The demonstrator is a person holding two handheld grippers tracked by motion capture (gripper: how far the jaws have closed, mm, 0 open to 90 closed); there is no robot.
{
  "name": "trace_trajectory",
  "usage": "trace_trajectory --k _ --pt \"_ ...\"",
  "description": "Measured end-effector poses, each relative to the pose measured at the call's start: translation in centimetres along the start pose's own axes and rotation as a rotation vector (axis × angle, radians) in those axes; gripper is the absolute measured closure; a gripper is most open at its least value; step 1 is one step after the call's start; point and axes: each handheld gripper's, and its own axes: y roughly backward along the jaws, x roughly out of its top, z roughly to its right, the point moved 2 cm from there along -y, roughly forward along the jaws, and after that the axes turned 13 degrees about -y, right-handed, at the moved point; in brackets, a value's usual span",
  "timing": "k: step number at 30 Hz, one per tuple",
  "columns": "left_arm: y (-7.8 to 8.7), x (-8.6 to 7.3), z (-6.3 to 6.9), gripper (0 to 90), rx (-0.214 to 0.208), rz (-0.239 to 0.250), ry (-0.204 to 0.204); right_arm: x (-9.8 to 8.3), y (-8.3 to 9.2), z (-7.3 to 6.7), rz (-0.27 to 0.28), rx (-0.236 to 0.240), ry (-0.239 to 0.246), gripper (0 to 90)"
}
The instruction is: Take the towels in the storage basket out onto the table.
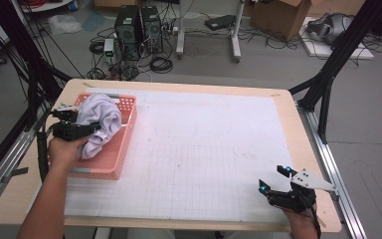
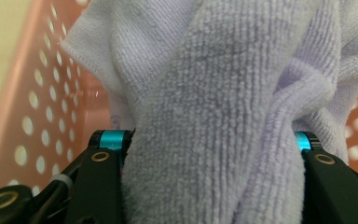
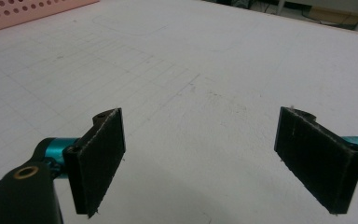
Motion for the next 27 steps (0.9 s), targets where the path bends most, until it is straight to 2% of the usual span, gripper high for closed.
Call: trace_trajectory --k 2,4,5,6,7,8,9,10,11,12,13,17,18,20,21,22,24,27 --pt "1.0 0.3 0.2 48.9 -0.011 0.083 0.012 0.0 0.0 -0.1 0.000 0.001 0.003 15.0" --pt "1.5 0.4 0.3 48.9 -0.012 0.129 -0.001 0.0 0.0 -0.1 0.000 0.003 0.008 15.0" --pt "1.5 0.4 0.3 48.9 -0.012 0.129 -0.001 0.0 0.0 -0.1 0.001 0.003 0.007 15.0" --pt "1.8 0.5 0.4 48.9 -0.009 0.151 0.000 0.0 0.0 -0.1 0.001 0.003 0.007 15.0" --pt "2.5 0.6 0.6 48.7 0.000 0.199 -0.008 0.0 0.0 -0.2 -0.005 0.005 0.005 15.0" --pt "2.8 0.6 0.7 48.7 0.006 0.224 -0.012 0.0 -0.1 -0.2 -0.002 0.005 0.006 15.0" --pt "2.8 0.6 0.7 48.6 0.006 0.224 -0.012 0.0 -0.1 -0.2 -0.002 0.006 0.007 15.0" --pt "3.1 0.6 0.7 48.5 0.010 0.250 -0.010 0.0 -0.1 -0.3 -0.007 0.007 0.006 15.0" --pt "3.7 0.6 0.9 48.5 0.010 0.301 -0.014 0.0 -0.2 -0.3 -0.006 0.007 0.008 15.0" --pt "4.1 0.6 0.9 48.4 0.008 0.326 -0.013 0.0 -0.2 -0.3 -0.006 0.007 0.010 15.0" --pt "4.1 0.6 0.9 48.5 0.008 0.326 -0.013 0.0 -0.2 -0.3 -0.007 0.009 0.010 15.0" --pt "5.3 0.9 1.3 48.3 -0.019 0.447 -0.019 0.0 -0.3 -0.3 -0.006 0.010 0.016 15.0" --pt "5.3 0.9 1.3 48.3 -0.019 0.447 -0.019 0.0 -0.4 -0.3 -0.006 0.011 0.019 15.0" --pt "5.8 1.1 1.7 48.3 -0.025 0.479 -0.030 0.0 -0.4 -0.3 -0.006 0.012 0.020 15.0" --pt "6.2 1.3 2.0 48.3 -0.046 0.516 -0.037 0.0 -0.4 -0.3 -0.006 0.013 0.019 15.1" --pt "6.2 1.3 2.0 48.3 -0.046 0.516 -0.037 0.0 -0.4 -0.3 -0.006 0.013 0.019 15.1" --pt "6.8 1.5 2.8 48.3 -0.076 0.562 -0.041 0.0 -0.4 -0.3 -0.007 0.013 0.018 15.0" --pt "7.1 1.6 3.4 48.3 -0.101 0.585 -0.042 0.0 -0.3 -0.4 -0.011 0.016 0.016 15.0"
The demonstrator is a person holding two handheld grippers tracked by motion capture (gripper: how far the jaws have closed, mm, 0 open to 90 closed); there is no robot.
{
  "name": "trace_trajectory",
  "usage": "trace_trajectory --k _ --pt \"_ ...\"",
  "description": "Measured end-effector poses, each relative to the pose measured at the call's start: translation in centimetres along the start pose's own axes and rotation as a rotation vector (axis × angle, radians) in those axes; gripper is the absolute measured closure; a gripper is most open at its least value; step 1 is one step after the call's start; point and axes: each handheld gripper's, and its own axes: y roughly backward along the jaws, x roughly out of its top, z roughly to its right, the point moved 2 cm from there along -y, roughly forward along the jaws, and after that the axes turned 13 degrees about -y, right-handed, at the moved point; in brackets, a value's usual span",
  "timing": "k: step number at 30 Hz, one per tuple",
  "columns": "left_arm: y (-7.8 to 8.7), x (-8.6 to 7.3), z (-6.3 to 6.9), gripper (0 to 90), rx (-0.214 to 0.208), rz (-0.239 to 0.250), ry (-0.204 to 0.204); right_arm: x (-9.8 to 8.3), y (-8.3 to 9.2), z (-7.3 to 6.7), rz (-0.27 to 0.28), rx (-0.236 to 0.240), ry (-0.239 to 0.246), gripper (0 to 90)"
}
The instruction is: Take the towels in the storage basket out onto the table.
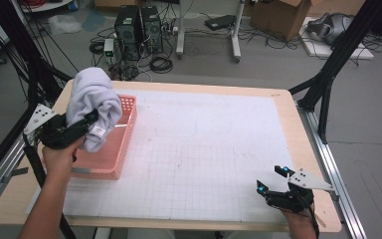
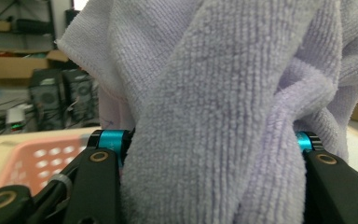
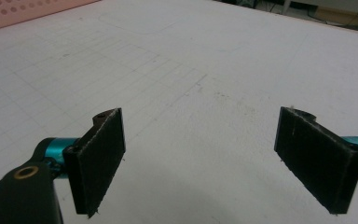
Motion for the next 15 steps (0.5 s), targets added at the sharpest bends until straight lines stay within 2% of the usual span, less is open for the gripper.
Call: trace_trajectory --k 3,6,8,9,10,11,13,15 --pt "0.1 0.5 1.2 48.3 -0.047 0.044 0.001 0.0 0.0 0.0 0.002 0.003 0.007 15.0" --pt "0.0 1.3 2.7 48.2 -0.096 0.079 -0.024 0.0 -0.1 -0.1 0.000 0.004 0.009 15.0" --pt "0.0 1.5 3.1 48.3 -0.111 0.086 -0.026 0.0 -0.1 -0.1 0.001 0.005 0.012 15.0" --pt "-0.2 1.9 3.9 48.3 -0.137 0.105 -0.043 0.1 -0.1 -0.1 0.004 0.005 0.011 15.0" --pt "-0.2 1.9 3.9 48.2 -0.137 0.105 -0.043 0.1 -0.1 -0.1 0.004 0.006 0.013 15.0" --pt "-0.4 2.2 4.6 48.2 -0.165 0.113 -0.056 0.1 -0.1 -0.1 0.002 0.005 0.009 15.0" --pt "-0.6 2.3 5.0 48.2 -0.177 0.119 -0.062 0.0 0.0 -0.1 0.000 0.006 0.006 15.0" --pt "-0.9 2.4 5.8 48.2 -0.213 0.123 -0.064 0.0 0.0 -0.1 0.002 0.007 0.004 15.0"
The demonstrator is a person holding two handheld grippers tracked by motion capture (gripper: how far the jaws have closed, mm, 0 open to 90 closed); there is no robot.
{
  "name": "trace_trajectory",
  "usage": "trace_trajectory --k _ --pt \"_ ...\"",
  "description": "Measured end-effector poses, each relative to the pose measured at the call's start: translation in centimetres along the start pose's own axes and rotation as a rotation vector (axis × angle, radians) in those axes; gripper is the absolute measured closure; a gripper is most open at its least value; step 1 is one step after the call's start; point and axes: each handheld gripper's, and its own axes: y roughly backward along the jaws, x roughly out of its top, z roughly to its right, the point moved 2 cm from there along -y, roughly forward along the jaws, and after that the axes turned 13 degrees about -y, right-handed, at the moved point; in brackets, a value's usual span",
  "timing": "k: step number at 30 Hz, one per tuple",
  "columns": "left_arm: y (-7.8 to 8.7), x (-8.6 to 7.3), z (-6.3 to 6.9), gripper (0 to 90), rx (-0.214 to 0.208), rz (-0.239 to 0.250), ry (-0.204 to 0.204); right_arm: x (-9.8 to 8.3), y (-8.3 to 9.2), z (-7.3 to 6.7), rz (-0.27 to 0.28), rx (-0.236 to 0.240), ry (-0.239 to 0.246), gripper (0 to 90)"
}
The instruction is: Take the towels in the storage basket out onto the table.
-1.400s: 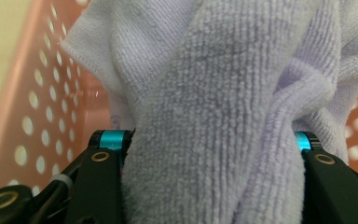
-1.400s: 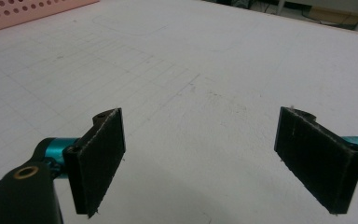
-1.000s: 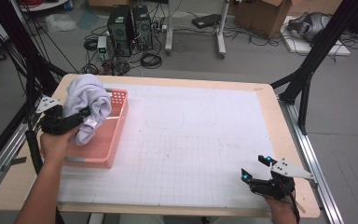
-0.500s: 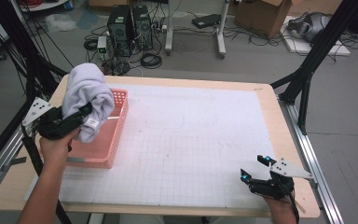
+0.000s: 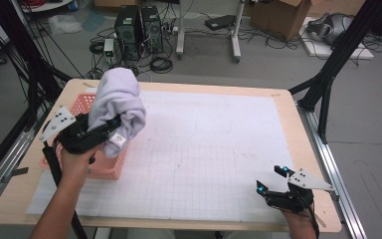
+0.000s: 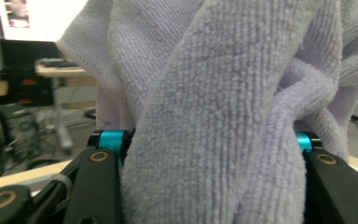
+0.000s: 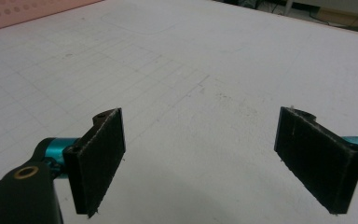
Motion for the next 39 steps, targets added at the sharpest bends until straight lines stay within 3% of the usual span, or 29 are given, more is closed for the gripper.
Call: trace_trajectory --k 13,14,20,23,26,33,34,35,39 --pt "-5.1 -0.9 5.9 47.6 -0.187 -0.041 -0.042 0.0 0.0 0.0 -0.006 0.002 0.001 15.0" --pt "-5.1 -0.9 5.9 47.5 -0.187 -0.041 -0.042 0.0 0.0 0.0 -0.006 0.003 0.001 15.0" --pt "-7.7 -2.6 8.9 47.2 -0.240 -0.110 -0.074 0.0 -0.1 0.1 -0.007 0.003 0.001 15.0" --pt "-8.7 -3.6 10.0 47.2 -0.249 -0.133 -0.062 -0.1 -0.1 0.1 -0.010 0.002 0.004 15.0" --pt "-9.6 -4.7 11.1 46.9 -0.264 -0.183 -0.090 -0.1 -0.1 0.0 -0.012 0.003 0.002 15.0" --pt "-11.5 -7.0 13.4 45.2 -0.317 -0.296 -0.078 -0.2 -0.2 0.1 -0.017 0.004 -0.002 15.0" --pt "-12.1 -7.8 13.9 44.7 -0.324 -0.346 -0.073 -0.2 -0.2 0.1 -0.017 0.003 0.000 15.0" --pt "-12.1 -7.8 13.9 44.1 -0.324 -0.346 -0.073 -0.1 -0.2 0.1 -0.017 0.004 0.001 15.0" --pt "-13.1 -9.1 14.6 40.2 -0.322 -0.451 -0.081 -0.2 -0.3 0.1 -0.016 0.006 0.002 15.0"
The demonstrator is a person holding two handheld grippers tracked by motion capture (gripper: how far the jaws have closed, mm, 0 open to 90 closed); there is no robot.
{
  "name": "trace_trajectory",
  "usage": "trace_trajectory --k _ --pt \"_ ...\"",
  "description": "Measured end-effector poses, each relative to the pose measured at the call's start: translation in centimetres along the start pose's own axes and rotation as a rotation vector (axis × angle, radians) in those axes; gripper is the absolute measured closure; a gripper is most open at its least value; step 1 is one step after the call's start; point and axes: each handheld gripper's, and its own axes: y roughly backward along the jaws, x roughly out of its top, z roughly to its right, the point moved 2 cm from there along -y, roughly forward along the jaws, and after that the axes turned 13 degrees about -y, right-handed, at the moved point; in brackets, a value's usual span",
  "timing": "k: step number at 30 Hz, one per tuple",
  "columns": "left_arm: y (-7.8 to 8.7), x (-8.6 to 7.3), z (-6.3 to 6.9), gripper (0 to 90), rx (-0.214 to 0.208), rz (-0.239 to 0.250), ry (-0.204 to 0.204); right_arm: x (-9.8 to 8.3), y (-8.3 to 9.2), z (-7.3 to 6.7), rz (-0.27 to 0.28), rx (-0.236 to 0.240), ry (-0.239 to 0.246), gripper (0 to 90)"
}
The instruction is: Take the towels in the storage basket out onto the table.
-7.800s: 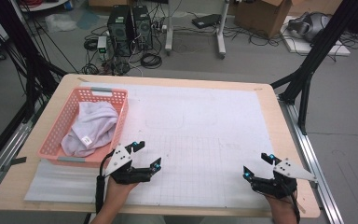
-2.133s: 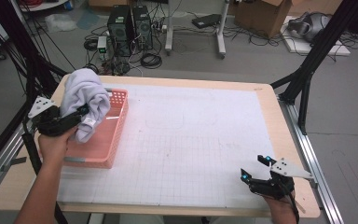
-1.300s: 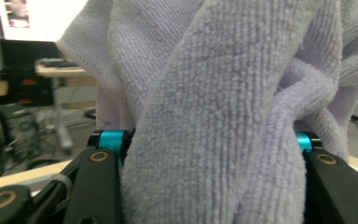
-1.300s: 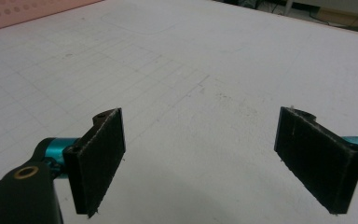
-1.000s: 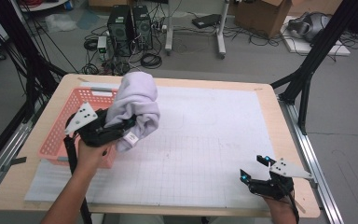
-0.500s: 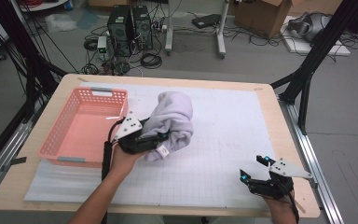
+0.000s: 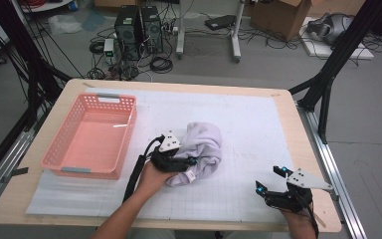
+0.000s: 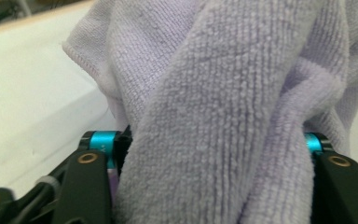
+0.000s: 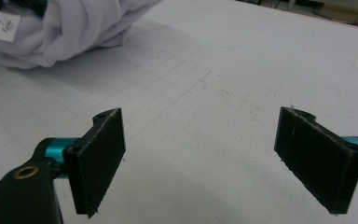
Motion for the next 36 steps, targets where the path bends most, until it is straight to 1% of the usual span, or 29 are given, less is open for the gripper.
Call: trace_trajectory --k 1,2,4,5,6,8,9,10,11,12,13,15,16,17,19,22,23,25,26,29,30,32,34,36 --pt "-0.1 -0.1 0.0 37.6 0.005 -0.011 0.008 0.0 0.0 0.0 -0.002 -0.001 0.001 15.0" --pt "-0.3 -0.1 0.0 34.4 0.011 -0.012 0.022 0.0 0.0 0.0 -0.006 0.000 -0.001 15.0" --pt "-0.1 0.0 0.0 27.1 0.021 -0.006 0.034 0.0 -0.1 0.0 -0.006 -0.001 -0.002 15.0" --pt "0.1 0.2 0.0 27.1 0.024 0.002 0.039 0.0 -0.1 0.0 -0.006 -0.001 -0.002 15.0" --pt "0.6 0.3 -0.1 25.3 0.021 0.022 0.044 -0.1 -0.1 0.1 -0.008 -0.001 -0.001 15.0" --pt "1.2 0.6 -0.1 23.8 0.025 0.036 0.053 0.0 -0.2 0.1 -0.006 -0.002 0.003 15.0" --pt "1.7 0.7 -0.2 21.0 0.030 0.039 0.048 0.0 -0.2 0.1 -0.004 -0.003 0.008 15.0" --pt "2.1 0.8 -0.2 19.7 0.043 0.045 0.047 0.0 -0.2 0.0 -0.008 -0.002 0.001 15.0" --pt "2.5 0.9 -0.2 19.9 0.051 0.046 0.033 0.0 -0.2 0.0 -0.009 -0.001 0.001 15.0" --pt "3.1 0.9 -0.2 19.9 0.068 0.064 0.020 0.0 -0.2 0.0 -0.010 -0.003 0.002 15.0" --pt "3.6 0.9 -0.3 20.1 0.074 0.087 0.020 0.0 -0.2 0.0 -0.010 -0.003 0.003 15.1" --pt "4.5 0.8 -0.4 20.1 0.087 0.105 0.037 0.0 -0.3 0.0 -0.008 -0.007 0.006 15.0" --pt "4.9 0.8 -0.5 20.1 0.093 0.109 0.040 -0.1 -0.3 0.0 -0.015 -0.008 -0.003 15.0" --pt "5.3 0.7 -0.6 20.1 0.098 0.109 0.043 0.0 -0.4 0.1 -0.010 -0.011 0.003 15.0" --pt "6.1 0.6 -0.7 20.0 0.103 0.129 0.053 0.0 -0.4 0.1 -0.012 -0.011 -0.001 15.0" --pt "7.3 0.0 -0.8 19.8 0.118 0.153 0.069 0.0 -0.4 0.1 -0.011 -0.011 0.001 15.0" --pt "7.7 -0.3 -0.9 19.8 0.127 0.159 0.076 0.0 -0.4 0.0 -0.015 -0.012 -0.006 15.0" --pt "8.5 -1.2 -0.9 19.8 0.151 0.181 0.095 0.0 -0.5 0.2 -0.011 -0.019 -0.001 15.0" --pt "8.8 -1.7 -0.9 19.5 0.155 0.185 0.103 0.0 -0.4 0.2 -0.012 -0.021 -0.005 15.0" --pt "9.0 -2.9 -0.8 19.4 0.165 0.190 0.114 0.0 -0.5 0.3 -0.009 -0.025 -0.007 15.0" --pt "8.9 -3.1 -0.7 19.3 0.168 0.198 0.118 0.1 -0.6 0.3 -0.008 -0.025 -0.010 15.0" --pt "8.9 -3.2 -0.6 19.3 0.167 0.194 0.099 0.1 -0.7 0.3 -0.010 -0.027 -0.004 15.0" --pt "8.9 -3.4 -0.5 19.4 0.171 0.217 0.084 0.2 -0.9 0.3 -0.017 -0.028 -0.001 15.0" --pt "8.8 -3.8 -0.3 19.3 0.164 0.221 0.072 0.2 -1.1 0.5 -0.018 -0.030 0.001 15.0"
